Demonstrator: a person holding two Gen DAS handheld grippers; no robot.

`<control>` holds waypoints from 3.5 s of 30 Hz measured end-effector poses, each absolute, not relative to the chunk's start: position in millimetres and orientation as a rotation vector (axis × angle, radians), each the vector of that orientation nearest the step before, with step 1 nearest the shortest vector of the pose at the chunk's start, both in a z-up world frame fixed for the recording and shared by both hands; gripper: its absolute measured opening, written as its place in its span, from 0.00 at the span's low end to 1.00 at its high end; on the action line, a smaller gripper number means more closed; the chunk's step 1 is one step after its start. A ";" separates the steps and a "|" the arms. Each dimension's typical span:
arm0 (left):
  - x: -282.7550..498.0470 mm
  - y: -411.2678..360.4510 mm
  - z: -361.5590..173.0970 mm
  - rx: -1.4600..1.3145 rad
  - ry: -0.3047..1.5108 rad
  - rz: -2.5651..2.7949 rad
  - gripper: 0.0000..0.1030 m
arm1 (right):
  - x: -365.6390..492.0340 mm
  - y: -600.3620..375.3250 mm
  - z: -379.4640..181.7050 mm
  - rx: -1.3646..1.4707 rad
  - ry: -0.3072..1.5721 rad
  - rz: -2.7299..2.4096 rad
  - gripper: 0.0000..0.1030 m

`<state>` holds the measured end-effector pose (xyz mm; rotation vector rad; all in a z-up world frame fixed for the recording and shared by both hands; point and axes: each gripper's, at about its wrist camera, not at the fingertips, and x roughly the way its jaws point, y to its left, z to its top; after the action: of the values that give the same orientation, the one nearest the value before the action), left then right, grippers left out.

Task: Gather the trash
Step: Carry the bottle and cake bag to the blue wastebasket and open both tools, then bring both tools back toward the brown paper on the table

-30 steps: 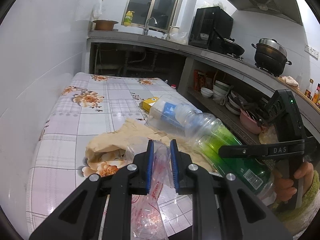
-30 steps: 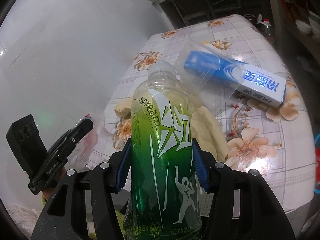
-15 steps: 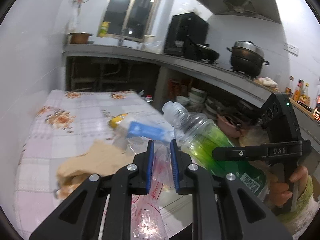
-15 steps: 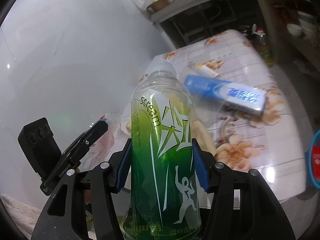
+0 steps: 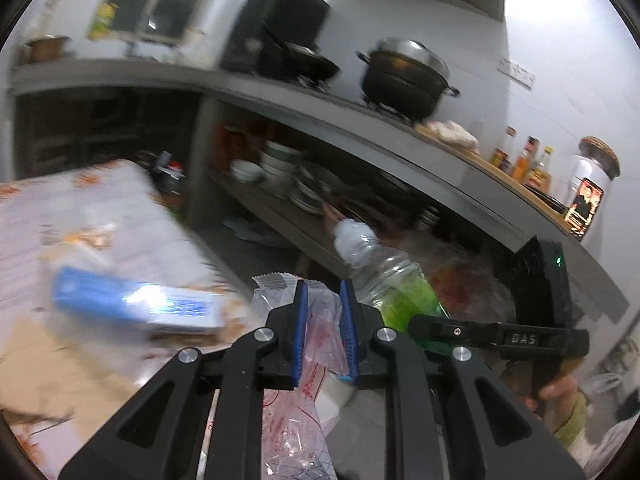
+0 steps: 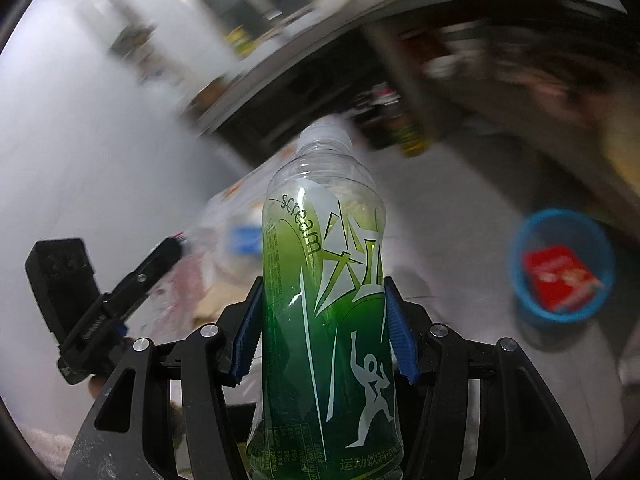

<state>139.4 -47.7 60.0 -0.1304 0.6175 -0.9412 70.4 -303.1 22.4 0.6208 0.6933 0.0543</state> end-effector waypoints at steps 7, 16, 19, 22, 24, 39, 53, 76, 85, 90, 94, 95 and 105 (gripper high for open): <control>151.8 -137.4 43.3 -0.082 0.747 -1.039 0.15 | 24.0 -399.0 -26.2 0.777 0.684 -0.237 0.52; 169.7 -237.5 3.0 0.016 0.937 -1.083 0.15 | 3.8 -461.4 -115.6 1.025 0.761 -0.361 0.52; 181.4 -278.1 -12.7 0.052 1.026 -1.083 0.15 | 0.6 -466.7 -131.6 1.072 0.771 -0.361 0.52; 197.9 -322.2 -38.4 0.063 1.142 -1.081 0.16 | 0.1 -470.6 -141.9 1.101 0.774 -0.364 0.52; 210.6 -355.4 -61.4 0.072 1.224 -1.061 0.16 | -2.5 -470.7 -144.9 1.116 0.775 -0.368 0.52; 267.1 -441.6 -139.9 0.118 1.276 -0.905 0.59 | -16.1 -485.6 -172.8 1.187 0.819 -0.412 0.52; 254.6 -323.7 -31.2 0.035 1.135 -0.916 0.69 | 104.6 -506.7 -208.3 1.179 0.860 -0.396 0.58; 187.6 -126.8 0.1 -0.075 1.008 -0.847 0.71 | 51.9 -413.8 -190.2 1.101 0.939 -0.284 0.73; 175.8 -76.2 12.0 -0.118 0.963 -0.815 0.73 | 66.5 -374.0 -123.4 0.962 0.869 -0.165 0.79; 169.7 -37.5 14.9 -0.152 0.933 -0.777 0.75 | 83.3 -343.8 -91.8 0.868 0.853 -0.056 0.82; 162.3 -4.7 13.3 -0.176 0.898 -0.740 0.76 | 90.2 -324.0 -78.4 0.818 0.851 0.014 0.82; 160.2 4.1 12.0 -0.182 0.890 -0.725 0.76 | 91.9 -319.4 -75.6 0.807 0.853 0.026 0.82; 143.0 83.0 3.0 -0.225 0.810 -0.569 0.78 | 109.2 -268.7 -55.5 0.700 0.889 0.166 0.82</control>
<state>143.0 83.0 3.0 -0.2251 0.8096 -0.5689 109.2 -268.7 -55.5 0.6999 0.8890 0.1661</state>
